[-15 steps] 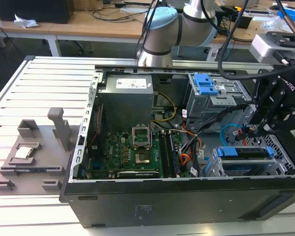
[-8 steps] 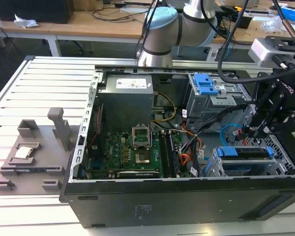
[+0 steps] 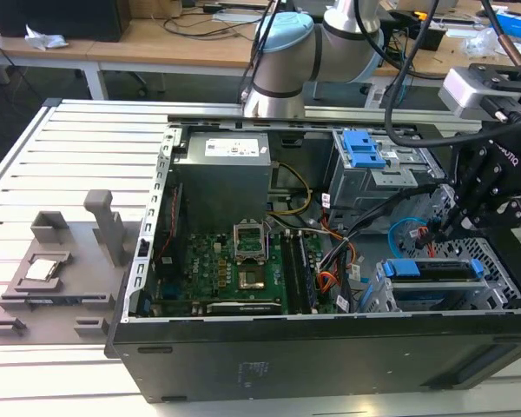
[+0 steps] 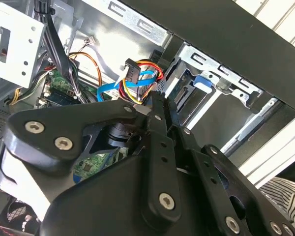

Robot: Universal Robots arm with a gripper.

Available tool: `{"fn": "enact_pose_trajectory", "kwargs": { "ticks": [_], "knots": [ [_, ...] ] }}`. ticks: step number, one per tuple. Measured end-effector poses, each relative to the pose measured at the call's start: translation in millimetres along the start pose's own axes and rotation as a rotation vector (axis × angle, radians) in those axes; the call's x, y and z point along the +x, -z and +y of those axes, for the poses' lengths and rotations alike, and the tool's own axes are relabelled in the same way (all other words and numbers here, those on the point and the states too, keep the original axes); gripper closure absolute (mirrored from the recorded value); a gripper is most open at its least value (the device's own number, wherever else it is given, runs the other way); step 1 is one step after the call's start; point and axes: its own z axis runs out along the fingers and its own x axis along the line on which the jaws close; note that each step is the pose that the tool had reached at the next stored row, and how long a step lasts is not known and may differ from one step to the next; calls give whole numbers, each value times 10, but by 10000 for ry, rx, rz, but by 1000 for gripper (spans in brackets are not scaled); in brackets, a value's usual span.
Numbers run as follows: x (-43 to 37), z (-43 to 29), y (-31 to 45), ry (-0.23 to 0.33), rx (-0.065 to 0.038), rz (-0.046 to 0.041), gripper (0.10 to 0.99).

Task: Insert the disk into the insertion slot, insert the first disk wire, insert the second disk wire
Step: 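Insert the first disk wire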

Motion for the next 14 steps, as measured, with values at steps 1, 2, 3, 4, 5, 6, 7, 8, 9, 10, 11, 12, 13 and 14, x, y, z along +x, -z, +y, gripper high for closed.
{"fn": "enact_pose_trajectory", "kwargs": {
  "ticks": [1,2,3,4,5,6,7,8,9,10,11,12,13,14],
  "knots": [
    [18,-1,1,1,0,4,922],
    [40,-1,1,2,0,3,922],
    [68,-1,0,0,0,3,922],
    [121,-2,-1,0,1,7,922],
    [145,-2,-1,0,0,8,922],
    [166,-2,-2,0,0,9,922],
    [203,-3,-3,0,1,12,922],
    [234,-3,-3,0,0,18,922],
    [243,-3,-4,0,1,21,922],
    [251,-3,-4,-1,1,23,922],
    [256,-3,-6,0,1,25,922],
    [256,-4,-6,-1,1,27,922],
    [256,-9,-10,-1,0,28,922],
    [256,-16,-18,-1,0,27,922]
  ]
}}
